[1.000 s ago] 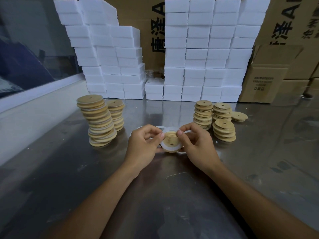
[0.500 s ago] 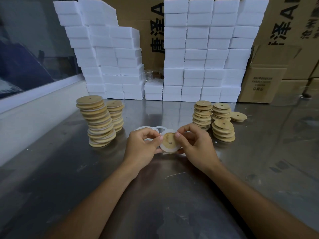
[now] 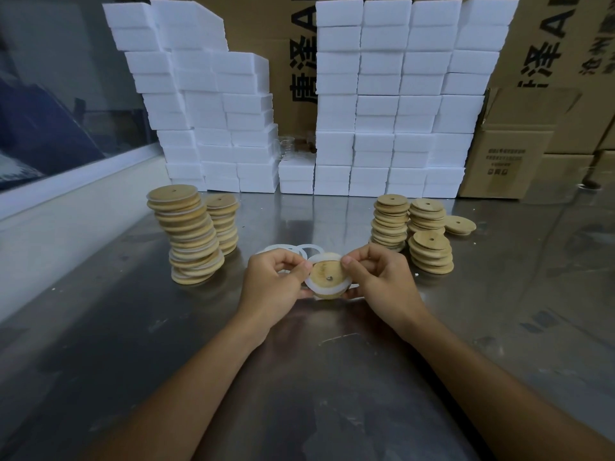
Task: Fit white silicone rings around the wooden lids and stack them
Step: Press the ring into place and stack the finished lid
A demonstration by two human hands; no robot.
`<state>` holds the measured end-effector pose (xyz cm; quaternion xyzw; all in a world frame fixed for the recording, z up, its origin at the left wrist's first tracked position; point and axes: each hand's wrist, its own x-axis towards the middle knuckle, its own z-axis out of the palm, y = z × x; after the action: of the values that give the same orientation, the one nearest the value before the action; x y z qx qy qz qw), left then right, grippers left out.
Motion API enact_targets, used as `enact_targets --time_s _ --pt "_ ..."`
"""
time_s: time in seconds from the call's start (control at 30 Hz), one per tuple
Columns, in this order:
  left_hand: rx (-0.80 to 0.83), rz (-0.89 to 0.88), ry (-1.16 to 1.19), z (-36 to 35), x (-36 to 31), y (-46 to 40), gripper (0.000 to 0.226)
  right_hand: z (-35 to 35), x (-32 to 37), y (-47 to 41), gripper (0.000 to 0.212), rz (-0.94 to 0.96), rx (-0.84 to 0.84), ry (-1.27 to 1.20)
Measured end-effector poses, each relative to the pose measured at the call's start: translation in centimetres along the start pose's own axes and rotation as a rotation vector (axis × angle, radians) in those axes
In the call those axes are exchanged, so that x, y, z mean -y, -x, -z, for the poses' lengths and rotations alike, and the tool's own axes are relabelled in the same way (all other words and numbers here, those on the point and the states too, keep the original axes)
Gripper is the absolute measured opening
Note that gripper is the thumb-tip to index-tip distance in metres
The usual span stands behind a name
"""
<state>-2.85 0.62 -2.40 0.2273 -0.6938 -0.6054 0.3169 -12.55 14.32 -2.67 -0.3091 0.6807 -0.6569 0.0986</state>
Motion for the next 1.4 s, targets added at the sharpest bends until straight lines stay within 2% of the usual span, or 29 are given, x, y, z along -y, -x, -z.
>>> enact_targets --time_s 0.7,0.97,1.07,1.17,1.4 --pt "0.014 -0.019 -0.094 0.37 -0.41 -0.07 0.022 -0.17 -0.39 -0.04 0.007 0.072 0.0 0.031" --pt "0.028 -0.331 -0.316 0.52 -0.32 0.09 0.022 -0.52 -0.31 0.31 0.01 0.313 -0.015 0.338" --pt "0.05 -0.39 -0.352 0.57 -0.37 0.09 0.026 -0.59 -0.15 0.45 0.009 0.369 0.006 0.384" --pt "0.04 -0.379 -0.36 0.61 -0.46 0.04 0.027 -0.67 -0.09 0.48 0.012 0.346 0.006 0.355" --pt "0.007 -0.244 -0.292 0.9 -0.32 -0.35 0.029 -0.8 -0.24 0.34 0.013 0.151 -0.007 0.236"
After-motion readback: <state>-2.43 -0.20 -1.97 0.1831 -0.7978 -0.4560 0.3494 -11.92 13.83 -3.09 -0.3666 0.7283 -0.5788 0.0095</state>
